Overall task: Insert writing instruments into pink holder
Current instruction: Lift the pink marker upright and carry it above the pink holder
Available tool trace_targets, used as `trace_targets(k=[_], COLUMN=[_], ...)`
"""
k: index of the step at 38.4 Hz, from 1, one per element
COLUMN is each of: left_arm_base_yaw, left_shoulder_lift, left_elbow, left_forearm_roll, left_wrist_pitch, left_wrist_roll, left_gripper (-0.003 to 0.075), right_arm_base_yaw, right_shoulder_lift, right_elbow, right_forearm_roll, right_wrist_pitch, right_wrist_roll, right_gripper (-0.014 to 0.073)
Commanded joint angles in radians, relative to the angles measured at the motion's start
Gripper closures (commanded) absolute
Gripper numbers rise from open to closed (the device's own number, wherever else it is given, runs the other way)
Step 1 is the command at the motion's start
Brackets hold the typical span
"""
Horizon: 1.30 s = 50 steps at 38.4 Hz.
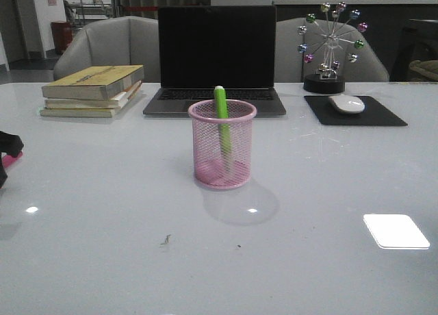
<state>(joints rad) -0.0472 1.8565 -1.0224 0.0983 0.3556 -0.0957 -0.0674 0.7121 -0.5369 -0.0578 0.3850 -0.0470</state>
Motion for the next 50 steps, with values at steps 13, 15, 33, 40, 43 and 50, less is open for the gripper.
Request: trace_targets(k=[13, 15, 33, 40, 43, 50], left_arm_base_yaw=[-0.007, -0.007, -0.025, -0.071, -0.099, -0.171], left_shoulder_lift=[0.015, 0.017, -0.005, -0.063, -0.101, -0.174], left_elbow=[-0.025, -0.025, -0.025, -0.025, -0.025, -0.025], left_forearm_roll=[-0.009, -0.009, -0.031, -0.031, -0.031, -0.033], left_wrist_pitch=[0.036, 0.041, -0.028, -0.144, -0.213, -0.396], left_wrist_roll=[0.002, 0.002, 0.003, 0.003, 0.003, 0.003], left_gripper=[0.0509, 0.0545, 0.0620, 0.0619, 0.0619, 0.0618], right_arm_base_yaw=[-0.002, -0.002, -0.002, -0.002, -0.002, -0.002], right_shoulder_lift=[-0.007, -0.007, -0.007, -0.007, -0.007, -0.007], right_elbow=[-0.026, -0.026, -0.026, -0.026, -0.026, -0.026], right_forearm_roll=[-0.004, -0.004, -0.004, -0.004, -0.004, -0.004], right_wrist_pitch=[-0.082, -0.082, -0.082, -0.082, -0.082, -0.082], right_wrist_roll=[-0.006, -0.006, -0.006, -0.006, -0.006, -0.006], right_gripper=[0.0263, 0.0263, 0.0263, 0.0263, 0.0263, 0.0263])
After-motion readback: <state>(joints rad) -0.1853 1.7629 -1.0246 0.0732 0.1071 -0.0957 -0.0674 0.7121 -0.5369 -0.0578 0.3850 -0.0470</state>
